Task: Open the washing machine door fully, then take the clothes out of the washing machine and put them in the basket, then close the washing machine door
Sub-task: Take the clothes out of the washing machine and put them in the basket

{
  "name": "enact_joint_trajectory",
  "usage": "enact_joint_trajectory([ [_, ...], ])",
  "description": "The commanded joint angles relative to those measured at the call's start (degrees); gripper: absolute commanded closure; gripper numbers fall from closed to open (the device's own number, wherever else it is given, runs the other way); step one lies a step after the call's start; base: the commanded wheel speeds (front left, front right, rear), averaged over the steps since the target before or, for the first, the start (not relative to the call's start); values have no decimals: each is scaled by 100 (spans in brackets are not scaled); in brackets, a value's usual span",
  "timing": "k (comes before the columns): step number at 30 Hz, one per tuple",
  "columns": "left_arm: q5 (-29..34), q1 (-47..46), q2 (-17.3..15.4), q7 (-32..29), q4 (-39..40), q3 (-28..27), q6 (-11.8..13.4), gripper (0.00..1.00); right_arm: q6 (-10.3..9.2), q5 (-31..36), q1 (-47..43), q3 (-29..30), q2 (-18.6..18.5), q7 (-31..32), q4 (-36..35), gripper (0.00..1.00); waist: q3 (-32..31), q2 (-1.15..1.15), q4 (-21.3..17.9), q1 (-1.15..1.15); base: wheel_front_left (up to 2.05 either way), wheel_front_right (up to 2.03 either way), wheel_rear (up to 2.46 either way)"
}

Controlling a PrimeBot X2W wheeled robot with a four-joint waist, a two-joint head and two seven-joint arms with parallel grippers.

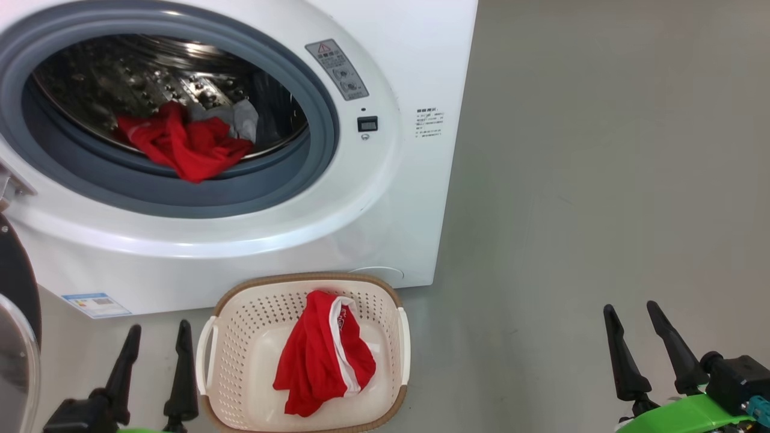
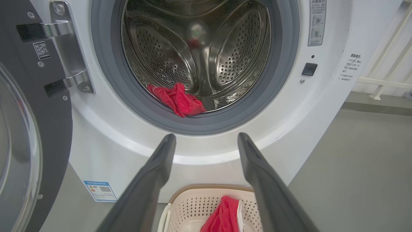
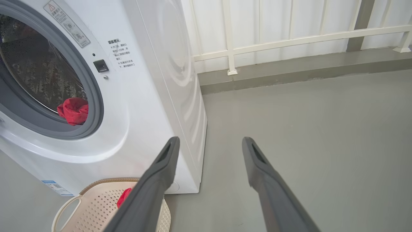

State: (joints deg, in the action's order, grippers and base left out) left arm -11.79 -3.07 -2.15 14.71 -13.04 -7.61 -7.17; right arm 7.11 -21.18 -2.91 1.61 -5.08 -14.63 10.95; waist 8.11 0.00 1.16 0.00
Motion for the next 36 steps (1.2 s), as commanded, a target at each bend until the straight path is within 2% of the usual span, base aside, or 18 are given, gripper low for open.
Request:
enact_joint_trajectory([
  [1,-59,80,-75,29,217,-180,-32,0,37,-24,-14,-55,-44,-37,-151,0,-51,0,3,0,0,0,0],
  [21,-107,-28,-73,29,116,36,-32,0,37,-20,-1,-72,-19,-37,-189,0,60,0,6,0,0,0,0],
  [31,184,-1307,-105,29,-343,256,-32,0,37,-12,340,-148,-18,-37,-290,0,859,0,-126,0,0,0,0],
  [36,309,-2292,-325,29,-752,261,-32,0,37,-14,648,-199,32,-37,-353,0,1403,0,-279,0,0,0,0],
])
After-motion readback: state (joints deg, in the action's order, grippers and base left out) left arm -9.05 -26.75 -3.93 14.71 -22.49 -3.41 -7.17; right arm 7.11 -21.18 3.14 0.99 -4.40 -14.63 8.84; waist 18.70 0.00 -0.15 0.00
